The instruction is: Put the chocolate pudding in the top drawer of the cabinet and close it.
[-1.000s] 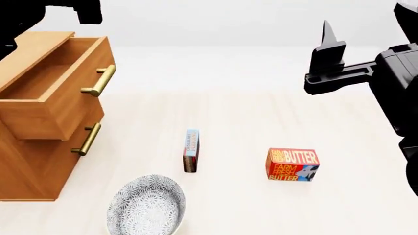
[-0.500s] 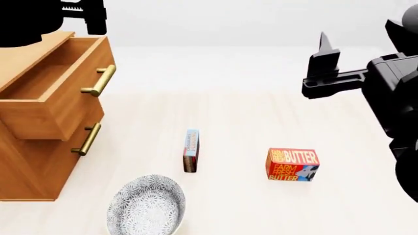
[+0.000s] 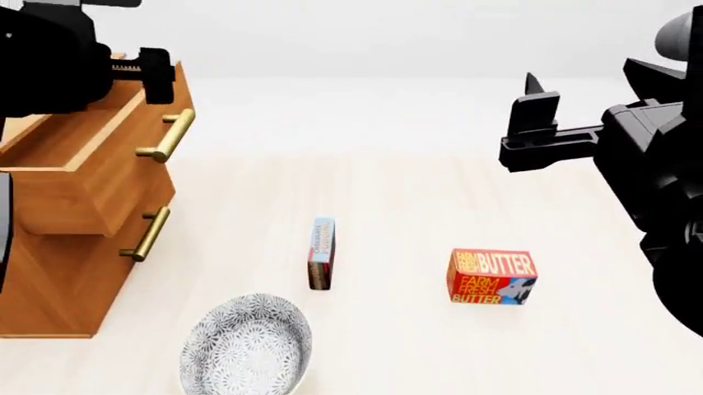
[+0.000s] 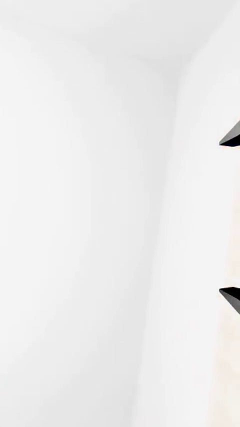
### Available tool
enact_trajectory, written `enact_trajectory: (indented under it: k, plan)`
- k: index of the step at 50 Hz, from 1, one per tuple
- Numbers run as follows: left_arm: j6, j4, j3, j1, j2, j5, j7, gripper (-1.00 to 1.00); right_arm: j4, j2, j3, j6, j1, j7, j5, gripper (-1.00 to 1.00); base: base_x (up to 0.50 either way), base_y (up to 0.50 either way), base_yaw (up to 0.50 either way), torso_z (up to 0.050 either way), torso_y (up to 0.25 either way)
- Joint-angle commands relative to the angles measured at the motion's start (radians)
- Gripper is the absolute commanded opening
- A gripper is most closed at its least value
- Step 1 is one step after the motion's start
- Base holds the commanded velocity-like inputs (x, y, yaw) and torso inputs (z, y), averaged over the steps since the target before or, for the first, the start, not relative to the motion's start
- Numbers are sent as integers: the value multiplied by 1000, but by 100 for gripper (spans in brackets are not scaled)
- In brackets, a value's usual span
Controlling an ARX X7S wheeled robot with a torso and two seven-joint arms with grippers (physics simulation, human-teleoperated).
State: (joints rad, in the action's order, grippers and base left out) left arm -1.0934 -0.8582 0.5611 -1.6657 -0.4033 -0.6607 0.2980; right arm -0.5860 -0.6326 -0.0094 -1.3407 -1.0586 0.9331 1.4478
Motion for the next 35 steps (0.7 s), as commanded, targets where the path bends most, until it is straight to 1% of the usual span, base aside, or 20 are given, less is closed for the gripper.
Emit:
enact_trajectory:
  k: [1, 13, 19, 35]
  plan:
    - [73, -123, 14, 11, 16, 32, -24, 100, 20, 2, -13, 7, 1, 0, 11, 100, 0, 0, 0, 0, 0]
    - [101, -177, 18, 20, 36, 35, -56, 100, 24, 2, -35, 23, 7, -22, -18, 100, 0, 0, 0, 0, 0]
    - [140, -273, 28, 10, 61, 50, -93, 100, 27, 0, -42, 30, 11, -29, -27, 100, 0, 0, 0, 0, 0]
    - [221, -415, 42, 25, 99, 79, -154, 100, 37, 0, -63, 45, 16, -40, -45, 100, 0, 0, 0, 0, 0]
